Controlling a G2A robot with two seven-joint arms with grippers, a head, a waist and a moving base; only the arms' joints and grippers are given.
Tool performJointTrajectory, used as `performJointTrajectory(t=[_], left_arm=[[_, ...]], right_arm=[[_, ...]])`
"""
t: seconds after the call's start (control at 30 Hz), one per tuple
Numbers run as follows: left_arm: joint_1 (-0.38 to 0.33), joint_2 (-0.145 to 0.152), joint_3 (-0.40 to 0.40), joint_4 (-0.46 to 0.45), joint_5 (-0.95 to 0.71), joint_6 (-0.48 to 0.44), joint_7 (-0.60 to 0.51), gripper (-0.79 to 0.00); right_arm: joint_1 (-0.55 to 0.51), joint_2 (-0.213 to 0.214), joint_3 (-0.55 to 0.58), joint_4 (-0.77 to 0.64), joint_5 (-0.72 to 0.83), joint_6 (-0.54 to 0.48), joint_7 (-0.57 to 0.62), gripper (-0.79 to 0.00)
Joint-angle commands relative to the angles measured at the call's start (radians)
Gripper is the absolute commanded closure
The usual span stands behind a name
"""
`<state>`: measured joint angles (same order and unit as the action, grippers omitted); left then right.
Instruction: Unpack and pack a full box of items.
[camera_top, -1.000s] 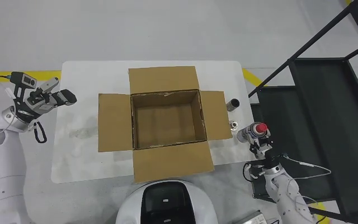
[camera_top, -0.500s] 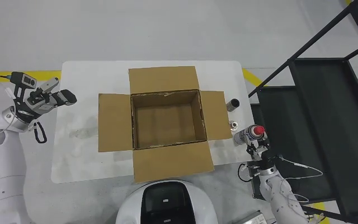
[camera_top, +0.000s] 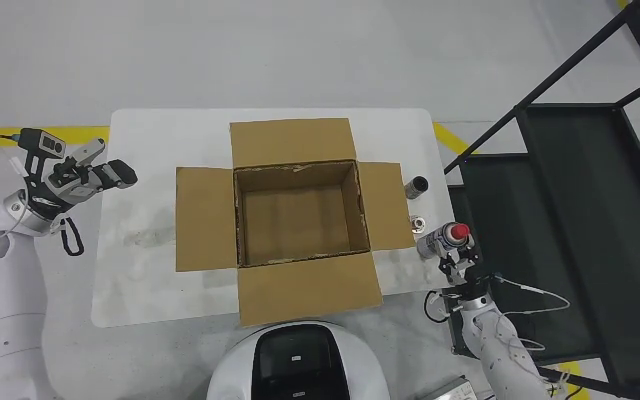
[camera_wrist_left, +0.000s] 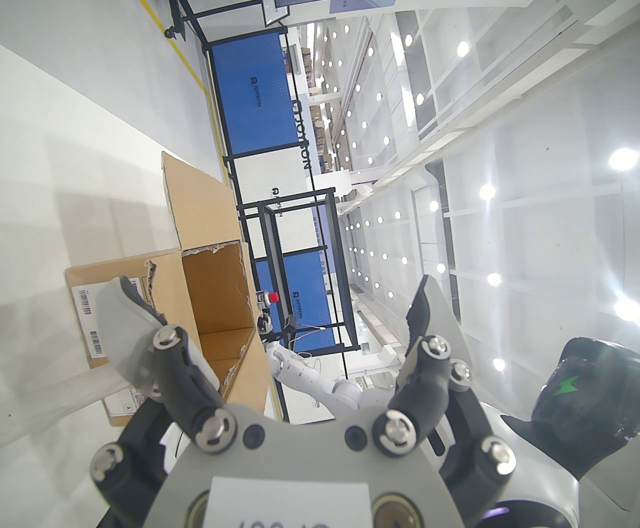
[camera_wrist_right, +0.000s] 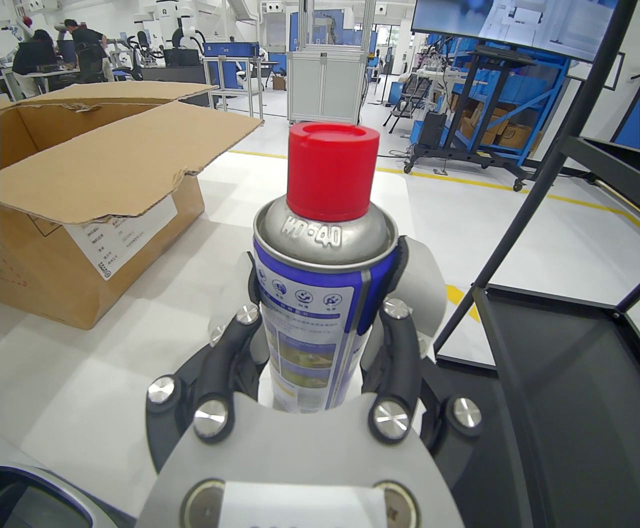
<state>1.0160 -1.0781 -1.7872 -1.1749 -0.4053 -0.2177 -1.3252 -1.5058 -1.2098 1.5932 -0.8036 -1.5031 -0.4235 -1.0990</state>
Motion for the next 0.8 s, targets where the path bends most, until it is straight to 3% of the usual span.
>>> performJointTrajectory(t=[0.0,0.4,0.57,0.77], left_arm=[[0.000,0.000,0.000,0.000,0.000,0.000,0.000,-0.785],[0.000,0.000,0.000,0.000,0.000,0.000,0.000,-0.785],[0.000,0.000,0.000,0.000,0.000,0.000,0.000,-0.785],[0.000,0.000,0.000,0.000,0.000,0.000,0.000,-0.785]], right_arm=[[0.005,0.000,-0.002,0.011,0.004,0.000,-0.004,-0.785],[-0.034,0.007,-0.015,-0.025,0.012,-0.031,-0.030,-0.785],[-0.074,0.011,0.000,-0.082,0.077,-0.084,0.080,-0.785],[-0.052,0.009,0.010,-0.098,0.165,-0.090,0.227,-0.785]])
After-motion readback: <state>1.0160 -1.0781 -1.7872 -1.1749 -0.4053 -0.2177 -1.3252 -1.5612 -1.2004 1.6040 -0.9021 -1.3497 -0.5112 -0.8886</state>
